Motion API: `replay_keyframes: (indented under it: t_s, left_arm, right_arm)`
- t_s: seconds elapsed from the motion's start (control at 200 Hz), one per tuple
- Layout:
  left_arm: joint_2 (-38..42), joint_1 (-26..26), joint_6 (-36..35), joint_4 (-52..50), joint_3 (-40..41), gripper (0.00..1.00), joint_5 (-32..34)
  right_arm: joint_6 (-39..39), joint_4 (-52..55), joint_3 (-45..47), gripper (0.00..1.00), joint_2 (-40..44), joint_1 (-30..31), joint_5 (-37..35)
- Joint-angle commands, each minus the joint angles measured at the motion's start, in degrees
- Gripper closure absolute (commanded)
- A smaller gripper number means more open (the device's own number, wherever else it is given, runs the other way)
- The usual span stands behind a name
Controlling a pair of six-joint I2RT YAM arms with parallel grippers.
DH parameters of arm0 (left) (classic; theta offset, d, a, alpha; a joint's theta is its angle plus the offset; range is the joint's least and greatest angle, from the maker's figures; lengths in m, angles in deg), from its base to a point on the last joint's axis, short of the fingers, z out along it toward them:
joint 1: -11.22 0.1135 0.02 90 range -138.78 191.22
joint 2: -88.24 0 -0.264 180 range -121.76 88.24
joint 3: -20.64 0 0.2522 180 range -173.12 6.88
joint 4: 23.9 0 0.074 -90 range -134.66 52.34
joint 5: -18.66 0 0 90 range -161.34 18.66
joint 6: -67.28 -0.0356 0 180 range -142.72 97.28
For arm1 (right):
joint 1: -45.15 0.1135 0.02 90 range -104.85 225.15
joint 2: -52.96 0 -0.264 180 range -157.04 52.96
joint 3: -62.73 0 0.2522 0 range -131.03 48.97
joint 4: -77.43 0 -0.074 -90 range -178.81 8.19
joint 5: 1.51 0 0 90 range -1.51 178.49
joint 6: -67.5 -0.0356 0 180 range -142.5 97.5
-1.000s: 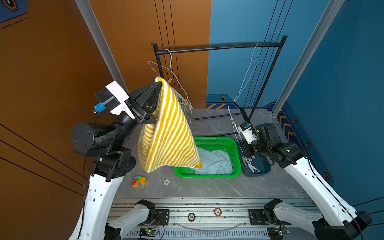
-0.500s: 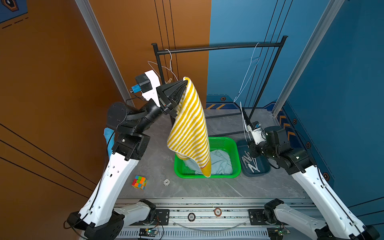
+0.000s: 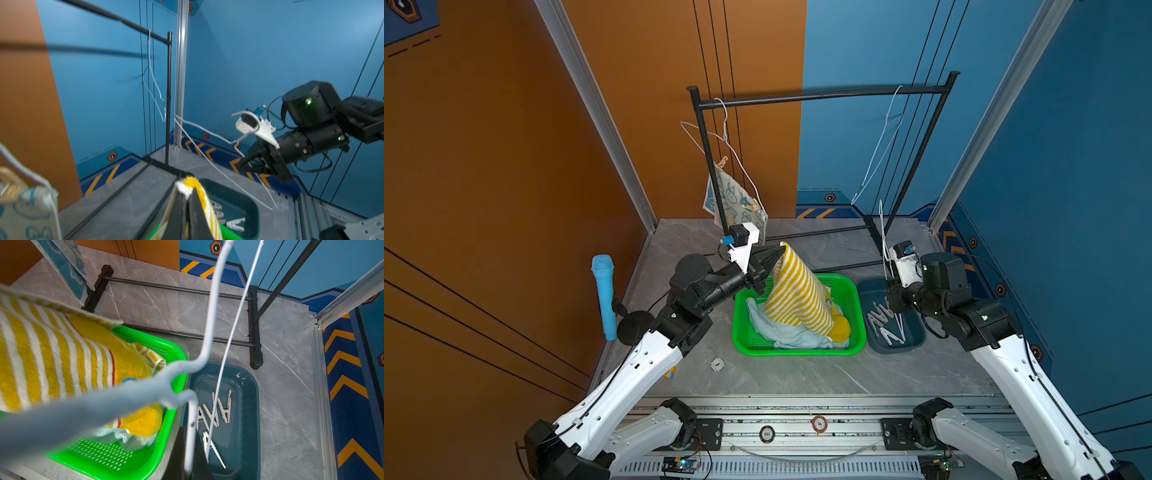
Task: Remove the clothespins securing towels to the hanger
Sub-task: Place the towel in the basket.
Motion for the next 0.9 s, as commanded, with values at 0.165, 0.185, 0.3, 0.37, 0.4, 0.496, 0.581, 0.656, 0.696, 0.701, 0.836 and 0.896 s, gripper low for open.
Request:
replay_keyframes:
  t_s: [0.165,0.185,0.3,0.37,0.4,0.496,0.581,0.656,0.696,0.701,0.836,0.896]
  left_arm:
    - [4.2,-0.2,-0.6,-2.9,8.9,1.0,5.1]
    - [3.7,-0.4,-0.7,-3.0,9.5,1.0,4.9]
    - [0.1,-1.6,-3.3,-5.0,10.8,1.0,3.2]
    - [-3.1,-3.1,-5.1,-5.5,10.6,1.0,2.7]
    - [-4.6,-3.7,-5.8,-5.5,10.2,1.0,2.5]
    - [-10.4,-5.7,-7.7,-5.5,7.8,1.0,2.3]
    - [-16.2,-7.4,-8.6,-5.5,5.1,1.0,2.7]
    - [-21.8,-8.7,-9.3,-5.5,2.3,1.0,2.7]
    - [-24.8,-9.4,-9.7,-5.6,0.4,1.0,2.1]
    - [-25.3,-9.5,-9.9,-5.5,0.3,1.0,2.0]
    - [-35.3,-12.2,-10.9,-5.8,-5.1,1.0,1.0]
    - [-38.9,-13.2,-11.2,-5.7,-7.7,1.0,1.7]
  right_arm:
    - [-2.1,-3.5,0.0,1.0,-0.9,-0.4,3.2]
    - [-2.3,-3.6,0.0,1.0,-0.9,-0.4,3.7]
    - [-2.7,-3.7,-0.1,1.0,-1.0,-0.3,5.8]
    - [-2.8,-3.7,-0.1,1.0,-0.9,-0.4,6.5]
    - [-2.8,-3.8,0.0,1.0,-0.9,-0.3,6.7]
    - [-3.3,-4.1,0.0,1.0,-1.1,-0.2,7.4]
    - [-3.8,-4.6,0.4,1.0,-1.2,0.0,7.6]
    - [-4.0,-4.8,0.6,1.0,-1.3,0.3,7.6]
    - [-4.0,-4.9,0.7,1.0,-1.4,0.3,7.7]
    - [-4.0,-4.9,0.7,1.0,-1.4,0.3,7.7]
    - [-4.2,-5.0,0.8,1.0,-1.5,0.5,7.7]
    - [-4.3,-5.2,1.0,1.0,-1.5,0.6,7.8]
